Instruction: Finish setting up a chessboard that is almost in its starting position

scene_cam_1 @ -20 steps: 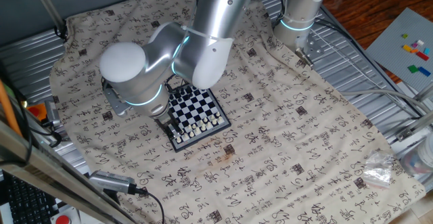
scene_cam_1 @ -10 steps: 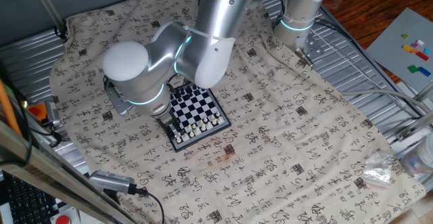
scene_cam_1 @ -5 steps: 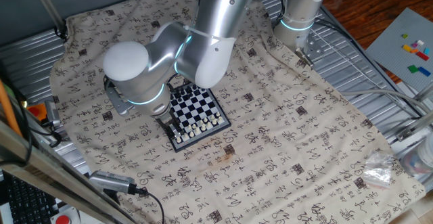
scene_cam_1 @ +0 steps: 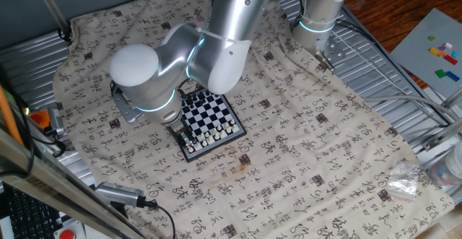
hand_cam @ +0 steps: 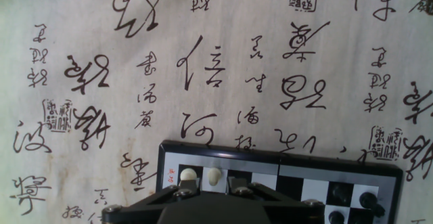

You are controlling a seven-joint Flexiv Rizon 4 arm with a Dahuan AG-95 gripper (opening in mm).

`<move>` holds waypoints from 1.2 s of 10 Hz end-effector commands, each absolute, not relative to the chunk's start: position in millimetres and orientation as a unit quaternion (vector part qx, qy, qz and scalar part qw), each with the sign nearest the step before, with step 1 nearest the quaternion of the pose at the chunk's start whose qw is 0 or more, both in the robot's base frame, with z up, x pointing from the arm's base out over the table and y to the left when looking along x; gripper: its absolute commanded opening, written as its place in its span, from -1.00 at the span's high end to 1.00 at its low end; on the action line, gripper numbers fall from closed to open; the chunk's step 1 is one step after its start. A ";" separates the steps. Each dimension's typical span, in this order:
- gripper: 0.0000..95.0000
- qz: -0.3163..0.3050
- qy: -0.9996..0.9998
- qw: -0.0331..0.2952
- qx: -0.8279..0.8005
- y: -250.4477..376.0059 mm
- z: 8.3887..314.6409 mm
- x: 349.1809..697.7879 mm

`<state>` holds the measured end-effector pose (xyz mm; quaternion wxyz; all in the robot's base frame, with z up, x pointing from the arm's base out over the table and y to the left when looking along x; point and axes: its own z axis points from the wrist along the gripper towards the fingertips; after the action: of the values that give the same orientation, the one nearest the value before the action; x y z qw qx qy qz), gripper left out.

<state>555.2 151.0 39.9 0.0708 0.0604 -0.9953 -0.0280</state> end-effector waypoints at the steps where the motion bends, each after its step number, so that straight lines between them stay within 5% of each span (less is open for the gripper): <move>1: 0.60 -0.028 -0.995 0.071 0.063 149.6 45.9 554.5; 2: 0.60 -0.028 -0.995 0.073 0.066 147.0 51.3 555.6; 3: 1.00 -0.028 -0.994 0.076 0.072 139.8 60.8 558.3; 12: 1.00 -0.024 -0.982 0.107 0.151 137.4 153.1 588.9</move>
<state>592.4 140.0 154.1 0.1107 0.1520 -0.9818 -0.0251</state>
